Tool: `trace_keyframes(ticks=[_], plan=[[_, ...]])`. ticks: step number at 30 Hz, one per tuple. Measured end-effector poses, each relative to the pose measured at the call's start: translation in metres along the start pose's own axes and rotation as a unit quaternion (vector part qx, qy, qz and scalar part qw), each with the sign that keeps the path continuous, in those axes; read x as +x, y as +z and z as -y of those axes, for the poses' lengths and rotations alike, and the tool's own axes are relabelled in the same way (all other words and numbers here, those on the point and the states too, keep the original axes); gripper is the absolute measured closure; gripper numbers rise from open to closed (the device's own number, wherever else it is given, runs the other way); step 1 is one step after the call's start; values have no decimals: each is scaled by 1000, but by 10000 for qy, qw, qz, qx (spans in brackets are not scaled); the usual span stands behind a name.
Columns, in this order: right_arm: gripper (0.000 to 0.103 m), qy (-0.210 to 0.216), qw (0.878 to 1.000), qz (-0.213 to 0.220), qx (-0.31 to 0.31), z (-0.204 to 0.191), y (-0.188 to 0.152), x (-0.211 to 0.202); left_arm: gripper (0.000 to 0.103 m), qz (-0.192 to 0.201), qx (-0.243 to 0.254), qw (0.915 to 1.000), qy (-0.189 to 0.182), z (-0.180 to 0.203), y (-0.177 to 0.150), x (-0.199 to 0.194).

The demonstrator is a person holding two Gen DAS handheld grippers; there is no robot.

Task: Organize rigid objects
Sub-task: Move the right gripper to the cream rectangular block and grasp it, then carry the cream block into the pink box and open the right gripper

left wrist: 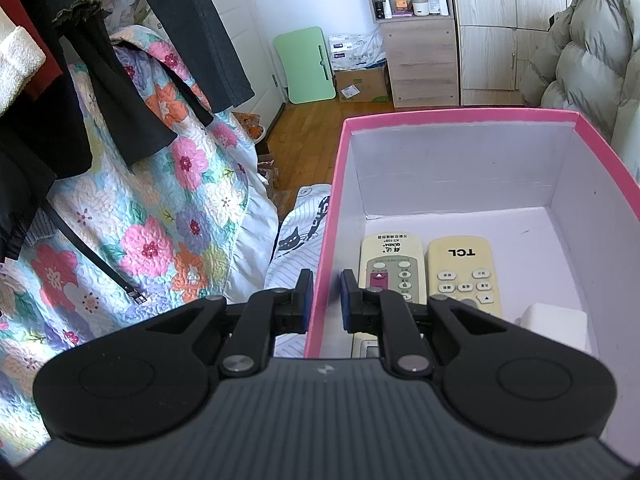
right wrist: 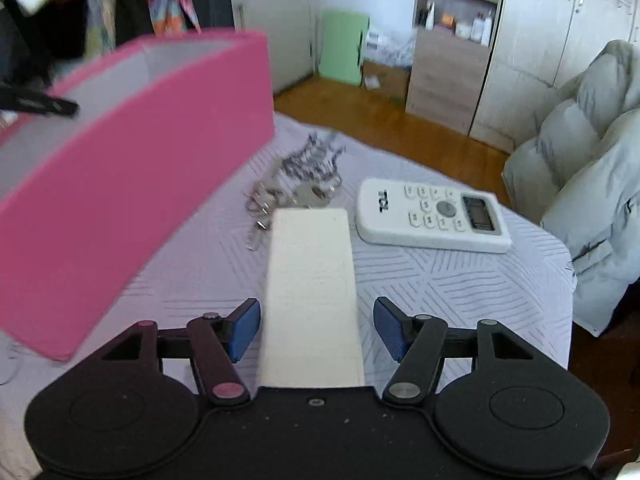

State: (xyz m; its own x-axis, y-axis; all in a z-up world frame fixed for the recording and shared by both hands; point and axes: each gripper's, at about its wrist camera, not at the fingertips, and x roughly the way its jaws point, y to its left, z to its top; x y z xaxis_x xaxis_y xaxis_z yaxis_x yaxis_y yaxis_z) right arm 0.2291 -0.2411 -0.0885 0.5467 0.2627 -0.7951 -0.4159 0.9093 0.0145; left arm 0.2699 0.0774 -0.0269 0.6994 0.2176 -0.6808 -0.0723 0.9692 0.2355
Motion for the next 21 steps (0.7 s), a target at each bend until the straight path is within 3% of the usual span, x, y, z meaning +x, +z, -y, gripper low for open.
trace_keyframes(ticks=[4, 5, 7, 11, 21], plan=[[25, 132, 9998, 98, 65, -6, 3, 10, 90, -2, -9, 10000, -1, 0, 1, 0], [28, 124, 9998, 166, 62, -7, 3, 11, 90, -2, -5, 10000, 1, 1, 1, 0], [45, 66, 9996, 253, 127, -7, 5, 10, 90, -3, 7, 10000, 6, 0, 0, 0], [45, -24, 9994, 254, 234, -7, 7, 4, 90, -44, -22, 10000, -19, -2, -1, 1], [45, -129, 9952, 956, 165, -26, -6, -53, 89, -19, -12, 10000, 16, -5, -1, 0]])
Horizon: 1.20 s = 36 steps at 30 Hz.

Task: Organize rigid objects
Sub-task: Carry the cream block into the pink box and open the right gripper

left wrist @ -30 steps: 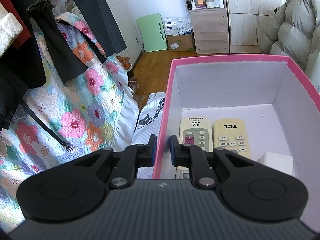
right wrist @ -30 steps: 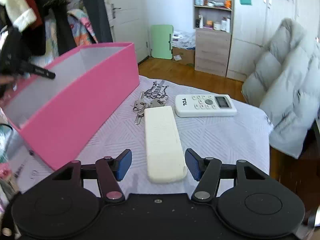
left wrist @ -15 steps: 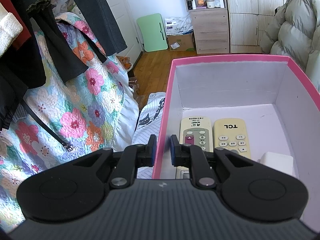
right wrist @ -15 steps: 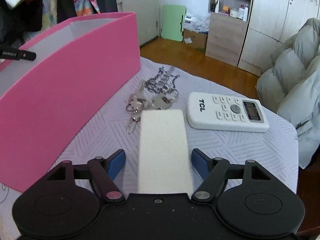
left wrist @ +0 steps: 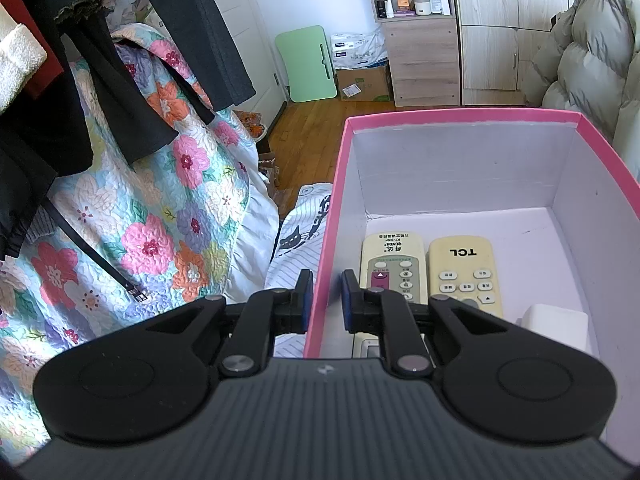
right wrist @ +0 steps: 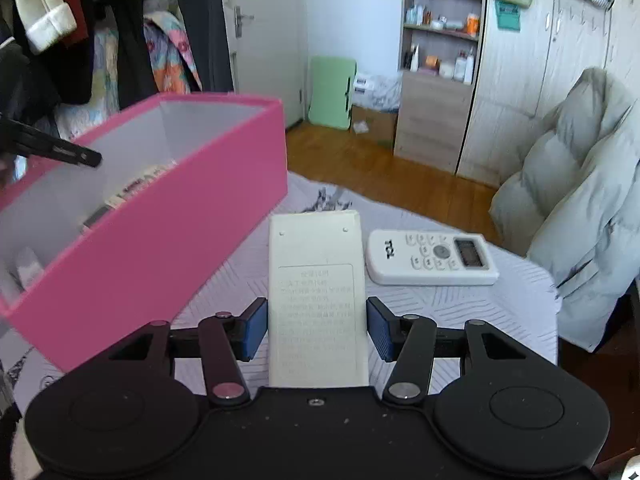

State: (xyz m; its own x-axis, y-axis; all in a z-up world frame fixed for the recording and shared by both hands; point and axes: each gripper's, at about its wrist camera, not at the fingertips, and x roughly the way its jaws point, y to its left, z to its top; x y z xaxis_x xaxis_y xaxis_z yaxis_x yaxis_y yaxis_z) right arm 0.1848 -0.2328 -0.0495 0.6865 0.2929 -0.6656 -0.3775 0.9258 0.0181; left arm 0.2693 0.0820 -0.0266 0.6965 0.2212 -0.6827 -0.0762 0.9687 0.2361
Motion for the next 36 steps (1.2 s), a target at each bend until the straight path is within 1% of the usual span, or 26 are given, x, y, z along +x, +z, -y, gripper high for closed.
trace_keyframes(ticks=[10, 15, 19, 22, 24, 26, 28, 31, 35, 36], plan=[[45, -23, 9987, 516, 34, -15, 5, -48, 89, 5, -4, 10000, -1, 0, 0, 0], [45, 67, 9965, 839, -24, -22, 20, -65, 89, 3, -13, 10000, -8, 0, 0, 0], [45, 429, 9920, 1184, -68, -30, 45, -79, 89, -1, -4, 10000, -3, 0, 0, 0], [45, 849, 9860, 1424, -197, -40, 70, -82, 89, 2, -14, 10000, -9, 0, 0, 0], [45, 1107, 9815, 1510, -390, -52, 86, -77, 89, 7, -2, 10000, -8, 0, 0, 0], [45, 1298, 9779, 1504, -642, -67, 98, -65, 89, 9, 25, 10000, -7, 0, 0, 0], [45, 1353, 9769, 1362, -938, -81, 107, -47, 90, 10, 32, 10000, -3, 1, 1, -1], [45, 1130, 9780, 1009, -1435, -103, 116, -13, 90, 26, 10, 10000, -25, 0, 2, -2], [45, 914, 9736, 548, -2017, -117, 128, 21, 90, 34, 23, 10000, -35, 1, 1, -3], [45, 889, 9729, 479, -2080, -117, 132, 28, 90, 36, 11, 10000, -50, 0, 1, -2]])
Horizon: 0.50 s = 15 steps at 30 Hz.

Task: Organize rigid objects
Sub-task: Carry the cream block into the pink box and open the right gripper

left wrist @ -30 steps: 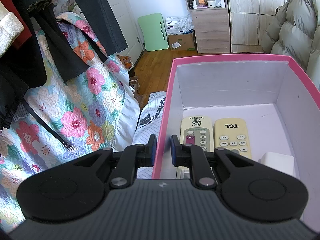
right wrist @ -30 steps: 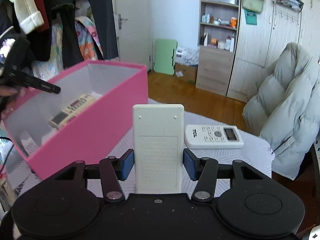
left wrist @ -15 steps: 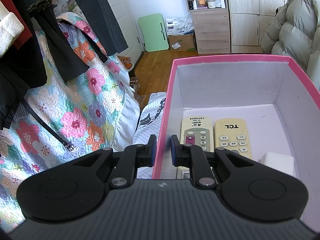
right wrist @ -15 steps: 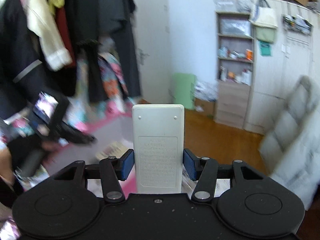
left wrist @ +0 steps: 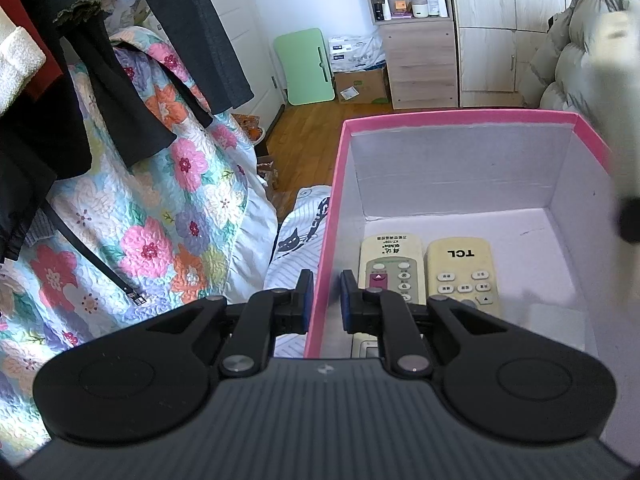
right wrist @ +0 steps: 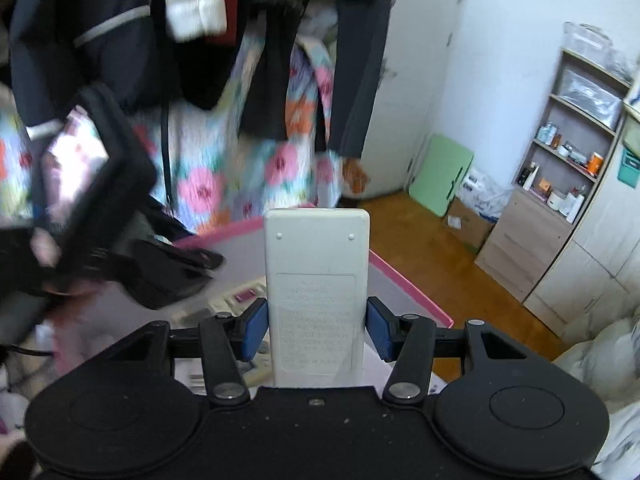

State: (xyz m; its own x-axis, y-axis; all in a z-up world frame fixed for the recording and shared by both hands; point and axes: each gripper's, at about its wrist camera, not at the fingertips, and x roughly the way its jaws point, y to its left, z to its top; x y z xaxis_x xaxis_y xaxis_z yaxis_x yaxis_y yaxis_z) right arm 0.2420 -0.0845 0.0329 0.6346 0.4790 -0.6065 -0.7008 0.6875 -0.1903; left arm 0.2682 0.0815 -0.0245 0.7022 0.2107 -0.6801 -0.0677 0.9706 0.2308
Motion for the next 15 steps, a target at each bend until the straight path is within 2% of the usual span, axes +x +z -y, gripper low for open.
trace_keyframes(ticks=[4, 8, 11, 15], plan=[[46, 59, 9982, -440, -408, 5, 15, 32, 91, 16, -17, 10000, -20, 0, 0, 0], [46, 98, 9909, -948, -949, -6, 17, 56, 91, 11, -20, 10000, -22, 0, 0, 1], [46, 58, 9881, -1189, -973, -11, 13, 70, 91, 19, -14, 10000, -21, 0, 0, 0], [46, 243, 9845, -1411, -1012, -16, 4, 83, 91, 34, -20, 10000, -34, -1, 0, 1]])
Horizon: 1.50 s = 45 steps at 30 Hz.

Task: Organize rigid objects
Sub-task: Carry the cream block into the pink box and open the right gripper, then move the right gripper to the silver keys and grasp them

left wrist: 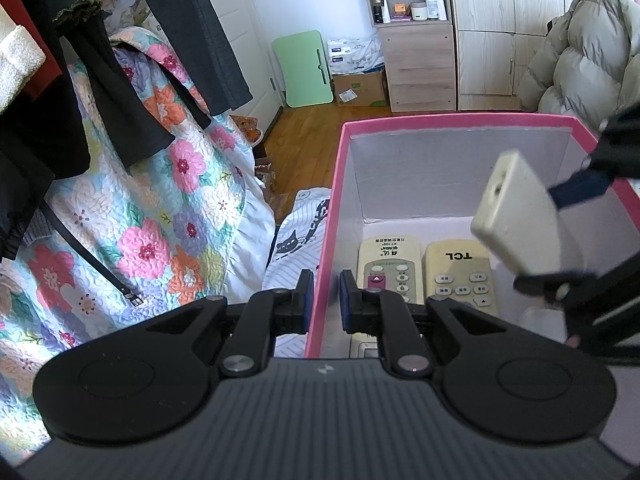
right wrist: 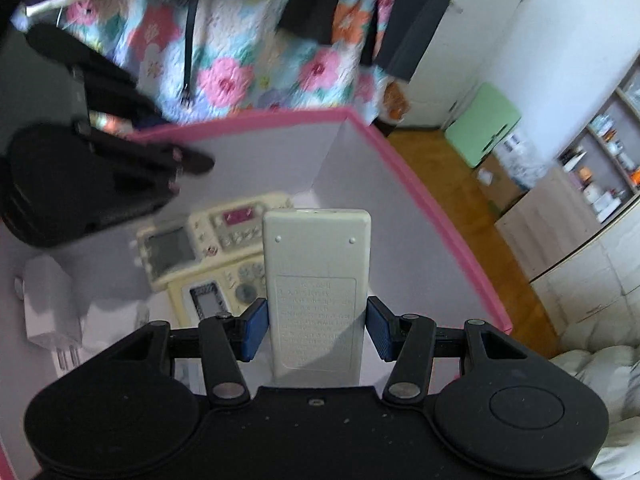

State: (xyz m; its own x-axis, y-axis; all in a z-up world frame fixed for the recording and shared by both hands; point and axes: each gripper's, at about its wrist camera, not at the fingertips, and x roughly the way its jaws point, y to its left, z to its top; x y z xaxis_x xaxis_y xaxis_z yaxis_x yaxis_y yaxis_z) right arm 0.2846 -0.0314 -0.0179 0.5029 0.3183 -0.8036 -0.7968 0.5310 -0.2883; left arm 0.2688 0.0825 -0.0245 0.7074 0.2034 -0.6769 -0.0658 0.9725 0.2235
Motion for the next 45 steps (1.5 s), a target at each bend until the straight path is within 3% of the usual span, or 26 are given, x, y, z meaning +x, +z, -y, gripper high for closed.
trace_keyframes(ticks=[6, 10, 14, 17, 21, 25, 29, 37, 39, 40, 45], plan=[[43, 200, 9998, 19, -91, -1, 0, 2, 90, -8, 31, 10000, 43, 1, 0, 1], [40, 560, 9961, 560, 392, 16, -7, -17, 90, -1, 40, 10000, 60, 1, 0, 0], [37, 640, 9822, 1374, 1108, 34, -32, -61, 89, -13, 44, 10000, 73, 1, -1, 0], [37, 603, 9721, 1650, 1556, 45, -59, -89, 89, -25, 41, 10000, 81, 2, -2, 1], [38, 431, 9635, 1648, 2065, 49, -98, -112, 89, -24, 50, 10000, 81, 2, -2, 1], [40, 202, 9546, 1472, 2584, 50, -136, -110, 89, -28, 57, 9999, 93, 2, -2, 0], [47, 377, 9361, 1251, 3265, 52, -167, -93, 88, -27, 56, 9999, 123, 2, -2, 0], [49, 173, 9395, 1188, 3210, 40, -169, -59, 88, -26, 57, 9999, 126, 1, -2, 0], [63, 213, 9460, 1054, 3058, 41, -166, -46, 88, -20, 53, 9999, 128, 0, -2, -1], [65, 193, 9503, 976, 2949, 40, -163, -40, 88, -22, 55, 9999, 127, 1, -2, -1], [65, -406, 9613, 792, 2608, 38, -153, -15, 88, -9, 51, 9999, 124, 1, -2, -1]])
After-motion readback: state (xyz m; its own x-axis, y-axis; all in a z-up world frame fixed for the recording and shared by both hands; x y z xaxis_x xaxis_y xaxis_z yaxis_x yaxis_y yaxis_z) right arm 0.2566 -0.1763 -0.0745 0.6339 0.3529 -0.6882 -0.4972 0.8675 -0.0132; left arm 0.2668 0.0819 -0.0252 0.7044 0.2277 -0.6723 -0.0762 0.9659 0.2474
